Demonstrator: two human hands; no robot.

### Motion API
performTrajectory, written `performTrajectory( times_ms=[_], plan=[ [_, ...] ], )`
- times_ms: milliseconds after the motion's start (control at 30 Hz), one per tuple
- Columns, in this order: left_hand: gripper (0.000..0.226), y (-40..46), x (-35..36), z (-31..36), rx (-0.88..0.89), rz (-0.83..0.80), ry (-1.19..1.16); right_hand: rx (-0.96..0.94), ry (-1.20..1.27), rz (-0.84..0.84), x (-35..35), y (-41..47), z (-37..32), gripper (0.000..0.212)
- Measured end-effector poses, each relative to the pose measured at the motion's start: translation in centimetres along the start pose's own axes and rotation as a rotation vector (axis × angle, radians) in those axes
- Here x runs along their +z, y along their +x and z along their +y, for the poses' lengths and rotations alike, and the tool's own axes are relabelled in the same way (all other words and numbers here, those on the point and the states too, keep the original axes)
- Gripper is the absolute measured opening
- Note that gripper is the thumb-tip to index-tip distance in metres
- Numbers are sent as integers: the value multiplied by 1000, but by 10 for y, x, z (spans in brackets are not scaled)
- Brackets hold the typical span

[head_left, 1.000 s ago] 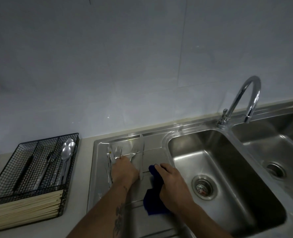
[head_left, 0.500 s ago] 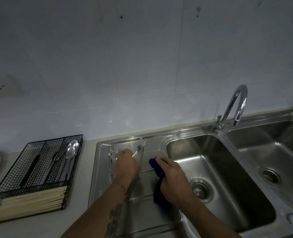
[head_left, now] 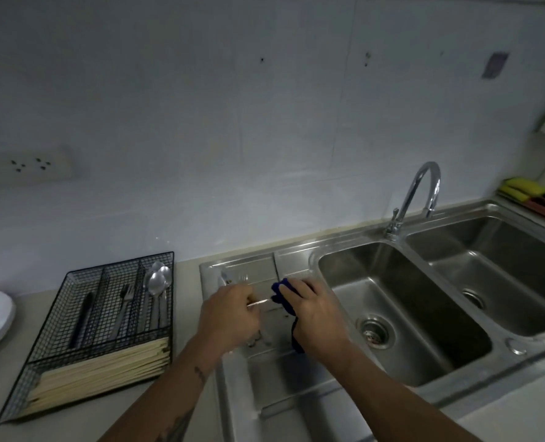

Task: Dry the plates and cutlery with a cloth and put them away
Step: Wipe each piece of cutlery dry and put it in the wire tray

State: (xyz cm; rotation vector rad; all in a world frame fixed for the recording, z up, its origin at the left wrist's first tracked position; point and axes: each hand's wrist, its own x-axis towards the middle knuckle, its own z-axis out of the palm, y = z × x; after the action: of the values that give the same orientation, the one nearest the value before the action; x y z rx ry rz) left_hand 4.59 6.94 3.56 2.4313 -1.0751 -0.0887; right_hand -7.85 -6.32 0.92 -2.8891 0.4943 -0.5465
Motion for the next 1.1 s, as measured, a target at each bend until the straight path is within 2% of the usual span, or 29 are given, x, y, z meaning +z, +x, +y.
performTrajectory(
  times_ms=[67,200,300,433,500,567,633,733,867,1000,1100],
  plan=[
    [8,-12,-12,-21,11,-3,-6,17,18,26,2,-4,-31,61],
    [8,-23,-33,-47,24,21,-116,-35,-7,37,8,-15,-85,75],
    [13,-35,-42,-61,69,-18,-92,86,-30,70,8,-21,-92,78],
    [20,-42,-47,-80,86,-161,-78,239,39,167,-3,-25,-103,74],
    [27,-39,-52,-80,79,-242,-101,200,31,197,-7,-24,-114,75],
    [34,-34,-59,-76,81,-296,-166,44,-31,186,-4,-23,-125,71],
    [31,-33,-63,-71,72,-358,-228,-31,-73,169,1,-25,-127,70],
    [24,-37,-60,-72,27,-425,-300,110,-24,169,4,-32,-120,74],
    [24,-36,-54,-73,-19,-421,-455,-21,-91,174,6,-38,-127,62],
    [21,-41,-43,-71,13,-376,-466,182,-48,207,0,-36,-115,68],
    [18,-43,-36,-71,17,-320,-465,116,-70,180,-2,-37,-115,66]
  ],
)
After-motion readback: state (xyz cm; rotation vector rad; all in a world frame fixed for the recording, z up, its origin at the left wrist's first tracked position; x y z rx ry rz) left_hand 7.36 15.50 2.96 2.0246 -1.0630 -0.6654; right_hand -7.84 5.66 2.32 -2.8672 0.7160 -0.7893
